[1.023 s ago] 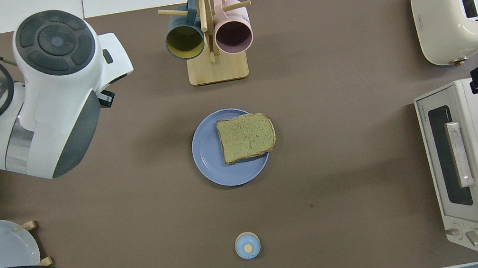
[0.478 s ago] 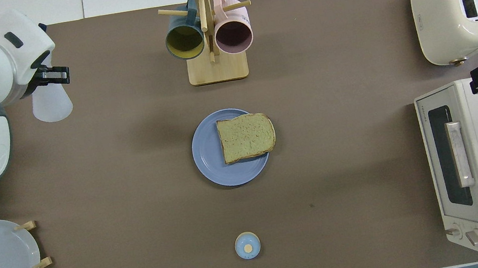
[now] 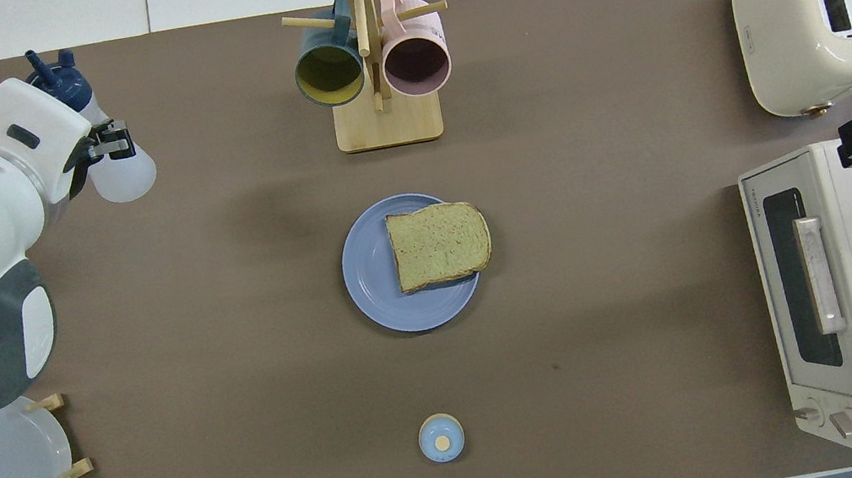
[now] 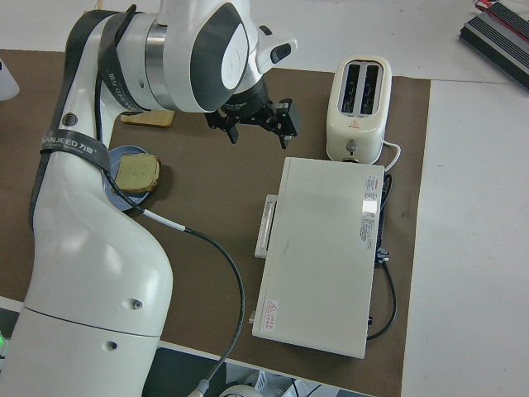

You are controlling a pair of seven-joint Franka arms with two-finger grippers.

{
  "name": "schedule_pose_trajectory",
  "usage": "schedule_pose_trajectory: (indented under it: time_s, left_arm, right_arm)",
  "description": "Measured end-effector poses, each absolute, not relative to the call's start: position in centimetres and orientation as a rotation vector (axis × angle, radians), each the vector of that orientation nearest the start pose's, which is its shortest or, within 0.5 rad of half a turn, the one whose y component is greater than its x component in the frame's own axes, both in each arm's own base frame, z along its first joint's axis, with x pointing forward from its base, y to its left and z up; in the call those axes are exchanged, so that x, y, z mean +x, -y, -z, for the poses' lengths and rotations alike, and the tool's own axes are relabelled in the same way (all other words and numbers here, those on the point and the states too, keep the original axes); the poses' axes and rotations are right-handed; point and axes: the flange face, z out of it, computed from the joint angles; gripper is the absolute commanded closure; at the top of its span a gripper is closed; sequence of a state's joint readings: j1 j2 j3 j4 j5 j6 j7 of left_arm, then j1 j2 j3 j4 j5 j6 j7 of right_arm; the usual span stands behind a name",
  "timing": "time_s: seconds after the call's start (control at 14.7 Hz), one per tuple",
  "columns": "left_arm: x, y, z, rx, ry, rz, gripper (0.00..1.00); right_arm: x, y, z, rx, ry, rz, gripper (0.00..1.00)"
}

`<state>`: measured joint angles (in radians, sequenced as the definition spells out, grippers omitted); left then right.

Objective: Put bread on plate and add seasoning

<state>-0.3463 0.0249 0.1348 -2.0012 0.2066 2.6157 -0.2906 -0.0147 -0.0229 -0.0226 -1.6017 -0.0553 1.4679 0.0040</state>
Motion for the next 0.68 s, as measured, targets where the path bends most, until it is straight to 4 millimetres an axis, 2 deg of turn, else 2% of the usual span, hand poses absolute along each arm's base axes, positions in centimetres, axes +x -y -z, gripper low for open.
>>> schedule_pose_trajectory:
  time_s: [0.2, 0.41, 0.68]
  left_arm:
    - [57.4, 12.4, -49.0, -3.002, -0.051, 1.098, 0.79]
    - [56.1, 13.2, -47.0, -3.033, 0.027, 1.217, 0.78]
    - [55.5, 13.8, -44.7, -3.039, 0.027, 1.322, 0.78]
  right_arm:
    - [53.5, 2.6, -61.4, -3.189, -0.070, -0.178, 0.00]
    - [53.5, 2.6, -61.4, -3.189, -0.070, -0.178, 0.00]
    - [53.5, 2.6, -61.4, -3.189, -0.070, -0.178, 0.00]
